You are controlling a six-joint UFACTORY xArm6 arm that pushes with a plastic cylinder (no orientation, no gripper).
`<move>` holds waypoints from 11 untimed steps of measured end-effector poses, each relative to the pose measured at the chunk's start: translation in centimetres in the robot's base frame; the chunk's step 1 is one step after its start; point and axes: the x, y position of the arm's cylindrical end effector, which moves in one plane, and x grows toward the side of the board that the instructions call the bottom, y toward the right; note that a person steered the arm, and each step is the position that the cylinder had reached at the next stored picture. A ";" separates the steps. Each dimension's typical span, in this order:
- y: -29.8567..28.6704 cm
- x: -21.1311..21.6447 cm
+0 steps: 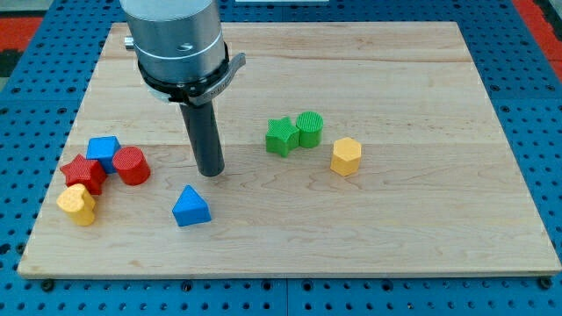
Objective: Move the green blocks and the yellow hexagon towards the top right of the board
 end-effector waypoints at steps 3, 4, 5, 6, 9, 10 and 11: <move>5.0 -3.6; 10.1 -5.8; 16.9 -7.2; 18.7 -7.7; 22.1 -7.9; 23.0 -7.8; 22.5 -2.6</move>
